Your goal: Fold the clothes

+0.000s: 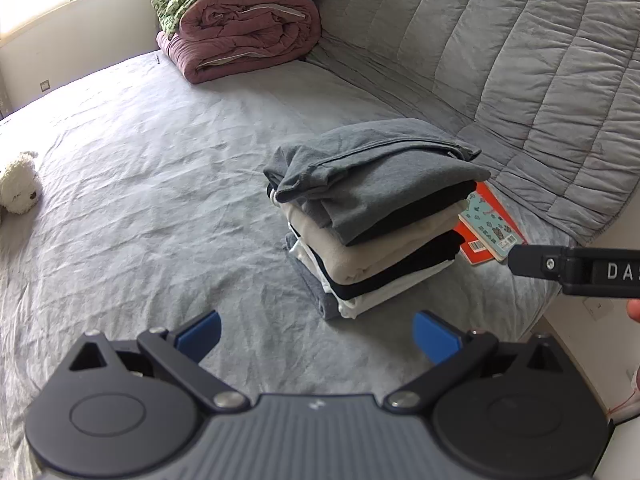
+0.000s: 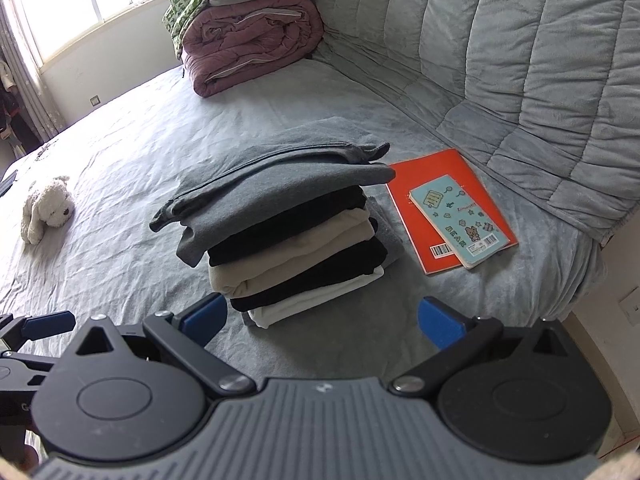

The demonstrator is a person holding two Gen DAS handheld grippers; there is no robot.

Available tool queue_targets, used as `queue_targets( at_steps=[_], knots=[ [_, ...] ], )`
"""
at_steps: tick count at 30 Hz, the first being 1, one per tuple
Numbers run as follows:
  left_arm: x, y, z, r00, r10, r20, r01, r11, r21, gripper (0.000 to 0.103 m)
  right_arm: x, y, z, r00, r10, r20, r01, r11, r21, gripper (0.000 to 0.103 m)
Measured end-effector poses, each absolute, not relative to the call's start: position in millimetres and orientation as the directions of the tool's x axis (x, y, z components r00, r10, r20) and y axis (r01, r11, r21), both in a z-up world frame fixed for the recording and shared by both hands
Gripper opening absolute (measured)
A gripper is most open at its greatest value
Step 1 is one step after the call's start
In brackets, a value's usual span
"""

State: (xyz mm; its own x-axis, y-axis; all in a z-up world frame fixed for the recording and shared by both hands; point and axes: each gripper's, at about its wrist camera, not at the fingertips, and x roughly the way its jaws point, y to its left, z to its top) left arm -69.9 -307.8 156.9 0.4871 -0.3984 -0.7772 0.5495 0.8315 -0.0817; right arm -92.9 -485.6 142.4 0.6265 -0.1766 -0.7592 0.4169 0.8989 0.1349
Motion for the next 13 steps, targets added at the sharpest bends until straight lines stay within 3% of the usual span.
queue_targets(
  at_steps=[13],
  knots=[
    [-70.6,-302.5,158.3,0.478,-0.421,-0.770,0.560,0.822,-0.102,0.102,-90.1,-477.8,142.8,0.625,-0.176,-0.760,0.413,0.901,0.131,0.103]
  ],
)
